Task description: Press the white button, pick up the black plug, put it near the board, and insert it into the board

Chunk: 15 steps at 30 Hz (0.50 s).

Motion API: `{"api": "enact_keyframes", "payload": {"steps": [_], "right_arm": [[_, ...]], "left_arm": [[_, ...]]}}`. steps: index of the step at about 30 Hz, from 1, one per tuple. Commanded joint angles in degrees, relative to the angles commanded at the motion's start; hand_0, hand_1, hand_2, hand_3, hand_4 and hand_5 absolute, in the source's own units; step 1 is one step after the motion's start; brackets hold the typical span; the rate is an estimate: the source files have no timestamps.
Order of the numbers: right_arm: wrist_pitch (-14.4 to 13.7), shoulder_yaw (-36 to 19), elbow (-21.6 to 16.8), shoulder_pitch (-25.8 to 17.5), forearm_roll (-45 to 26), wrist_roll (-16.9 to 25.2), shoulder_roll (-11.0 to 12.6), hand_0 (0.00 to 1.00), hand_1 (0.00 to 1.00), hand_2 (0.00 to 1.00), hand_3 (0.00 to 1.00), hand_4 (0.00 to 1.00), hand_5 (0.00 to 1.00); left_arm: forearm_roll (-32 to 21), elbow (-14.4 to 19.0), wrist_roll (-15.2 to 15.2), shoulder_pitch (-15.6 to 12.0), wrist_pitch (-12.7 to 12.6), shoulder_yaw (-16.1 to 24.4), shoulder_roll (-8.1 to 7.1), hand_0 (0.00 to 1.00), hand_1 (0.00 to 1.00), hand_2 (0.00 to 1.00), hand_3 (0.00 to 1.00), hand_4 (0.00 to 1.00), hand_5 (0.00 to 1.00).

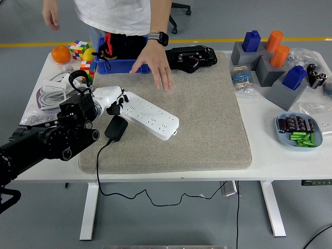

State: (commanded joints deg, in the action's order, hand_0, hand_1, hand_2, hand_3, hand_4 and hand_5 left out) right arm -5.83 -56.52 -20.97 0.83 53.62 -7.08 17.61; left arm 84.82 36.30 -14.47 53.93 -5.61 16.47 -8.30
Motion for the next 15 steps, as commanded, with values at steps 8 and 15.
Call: {"api": "enact_keyframes", "payload": {"steps": [8,15], "right_arm": [[0.0,-0.4,0.1,-0.3,0.1,0.0,-0.2,0.575,0.534,0.55,0.542,0.645,0.382],[0.0,-0.9,0.0,-0.6,0.3,0.0,-0.3,0.576,0.533,0.55,0.542,0.645,0.382]], "left_arm": [[6.4,4.7,1.9,-1.7,-3.7,7.8,-1.75,0.002,0.002,0.09,0.651,0.002,0.002],[12.0,15.8,-1.8,-7.1,-5.0,17.5,-6.48,0.069,0.093,0.189,0.667,0.691,0.002]]}}
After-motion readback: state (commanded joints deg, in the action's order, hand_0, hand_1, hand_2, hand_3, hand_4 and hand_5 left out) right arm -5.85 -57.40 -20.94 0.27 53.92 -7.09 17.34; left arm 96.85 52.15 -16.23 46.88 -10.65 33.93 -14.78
